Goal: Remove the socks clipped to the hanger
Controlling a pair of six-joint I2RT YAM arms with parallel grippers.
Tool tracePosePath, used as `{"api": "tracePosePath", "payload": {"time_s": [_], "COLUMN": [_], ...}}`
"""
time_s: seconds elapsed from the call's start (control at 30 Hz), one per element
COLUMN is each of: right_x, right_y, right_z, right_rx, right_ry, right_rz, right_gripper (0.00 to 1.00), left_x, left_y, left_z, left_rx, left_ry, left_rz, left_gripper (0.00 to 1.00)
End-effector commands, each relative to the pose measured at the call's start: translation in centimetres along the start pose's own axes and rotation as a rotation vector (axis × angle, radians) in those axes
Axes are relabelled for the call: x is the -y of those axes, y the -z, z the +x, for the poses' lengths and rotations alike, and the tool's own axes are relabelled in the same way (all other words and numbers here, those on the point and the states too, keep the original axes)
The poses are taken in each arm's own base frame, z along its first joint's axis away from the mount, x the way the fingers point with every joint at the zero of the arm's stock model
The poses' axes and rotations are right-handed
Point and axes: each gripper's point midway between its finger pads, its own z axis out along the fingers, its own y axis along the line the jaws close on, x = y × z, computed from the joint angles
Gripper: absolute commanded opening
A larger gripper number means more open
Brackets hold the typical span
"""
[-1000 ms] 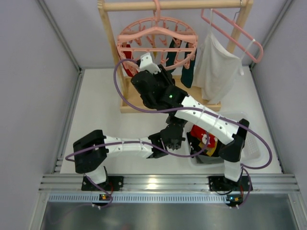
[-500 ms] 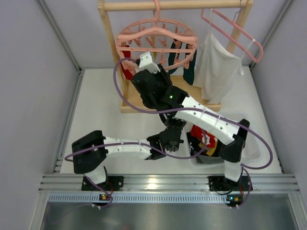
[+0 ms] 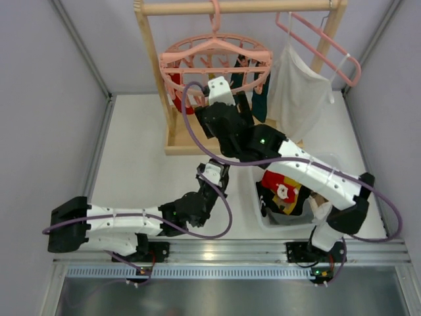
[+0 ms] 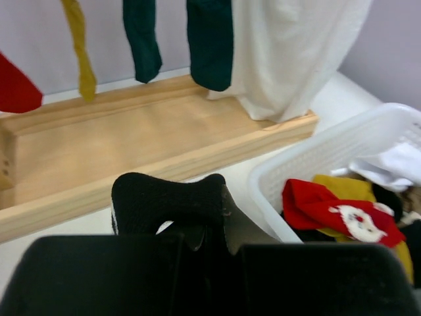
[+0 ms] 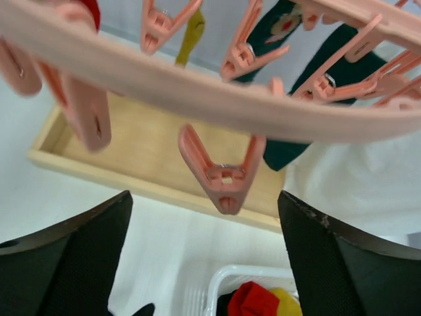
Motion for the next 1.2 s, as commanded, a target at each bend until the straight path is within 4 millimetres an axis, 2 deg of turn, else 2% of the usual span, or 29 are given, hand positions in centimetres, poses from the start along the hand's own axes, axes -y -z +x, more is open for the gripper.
{"api": "tracePosePath", "payload": {"time_s": [0.0,0.03,0.07,0.1,0.13,0.17,0.2,0.23,0.27,0.3,0.4,0.43,0.47,0.5,0.53,0.57,0.6,0.67,0.7,0.73,0.83,0.9,0.93,1.0,1.03,1.1,1.13,1.17], "right_x": [-0.1,0.1,-0.4,-0.4,0.9,0.2,0.6,1.8,1.9,3.2,4.7,6.6,6.9,8.1,8.2,8.6,9.2,10.1,10.8,11.3,12.8,13.8,14.4,15.4,16.0,17.2,18.1,18.7], "right_y": [4.2,5.9,6.3,7.1,8.6,9.1,9.7,10.9,11.1,12.0,13.0,13.8,13.9,14.8,14.9,15.0,15.4,15.6,15.9,16.0,16.5,16.9,16.9,17.2,17.2,17.5,17.4,17.3], "right_z": [-1.1,-1.7,-0.4,-0.2,-1.0,0.4,0.7,0.5,1.6,1.6,3.2,3.0,3.8,3.7,4.2,4.7,4.8,5.3,5.2,5.2,5.5,5.5,5.7,5.6,5.6,5.6,5.8,5.9], "right_rx": [0.038,0.057,0.041,0.046,0.084,0.064,0.068,0.086,0.071,0.087,0.078,0.108,0.107,0.136,0.133,0.126,0.129,0.121,0.132,0.138,0.151,0.168,0.172,0.192,0.198,0.215,0.213,0.212], "right_ry": [-0.117,-0.152,-0.138,-0.148,-0.191,-0.171,-0.179,-0.206,-0.197,-0.218,-0.238,-0.284,-0.289,-0.314,-0.307,-0.298,-0.303,-0.298,-0.312,-0.319,-0.342,-0.367,-0.377,-0.408,-0.419,-0.453,-0.466,-0.48], "right_rz": [-0.21,-0.305,-0.349,-0.391,-0.43,-0.482,-0.502,-0.525,-0.533,-0.54,-0.538,-0.518,-0.515,-0.522,-0.526,-0.524,-0.522,-0.501,-0.497,-0.484,-0.462,-0.448,-0.425,-0.405,-0.382,-0.357,-0.315,-0.287], "right_gripper": [0.9,0.93,0.99,1.0,0.99,0.99,0.99,0.99,1.0,0.99,0.99,0.99,1.0,0.99,0.99,1.0,0.99,0.99,0.99,0.99,0.99,1.0,0.99,0.99,0.99,1.0,0.99,0.99], "left_x": [1.8,2.3,2.3,2.4,3.0,3.2,3.5,4.0,5.0,5.7,8.1,8.5,9.2,10.0,10.7,11.1,11.7,13.0,13.8,14.5,16.0,16.8,17.9,19.1,20.3,21.8,22.9,23.9], "left_y": [1.4,1.8,2.1,2.3,2.6,2.8,3.0,3.2,3.4,3.6,3.8,3.7,3.6,3.5,3.3,3.1,2.8,2.1,1.7,1.3,-0.1,-0.8,-1.6,-2.2,-2.6,-3.2,-3.5,-3.9], "left_z": [-0.9,-0.6,-0.8,-0.8,-1.0,-1.3,-1.5,-1.7,-2.1,-2.4,-3.7,-3.9,-3.7,-4.8,-4.4,-4.7,-5.9,-5.8,-7.7,-6.8,-7.7,-7.4,-7.6,-6.4,-4.9,-5.0,-3.2,-4.2], "left_rx": [0.005,-0.004,-0.006,-0.009,-0.011,-0.008,-0.006,-0.007,-0.012,-0.016,-0.02,-0.023,-0.035,-0.025,-0.037,-0.036,-0.02,-0.033,-0.01,-0.04,-0.04,-0.056,-0.061,-0.099,-0.13,-0.137,-0.173,-0.162], "left_ry": [0.149,0.166,0.175,0.183,0.204,0.216,0.23,0.247,0.255,0.269,0.296,0.306,0.304,0.325,0.317,0.32,0.333,0.318,0.326,0.3,0.274,0.231,0.222,0.178,0.156,0.157,0.141,0.155], "left_rz": [0.152,0.186,0.203,0.22,0.259,0.282,0.302,0.328,0.38,0.413,0.505,0.515,0.53,0.555,0.567,0.572,0.583,0.592,0.607,0.607,0.598,0.596,0.6,0.613,0.631,0.659,0.683,0.698], "left_gripper": [0.0,0.0,0.0,0.0,0.0,0.0,0.0,0.0,0.0,0.0,0.0,0.0,0.0,0.0,0.0,0.0,0.0,0.0,0.0,0.0,0.0,0.0,0.0,0.0,0.0,0.0,0.05,0.06]}}
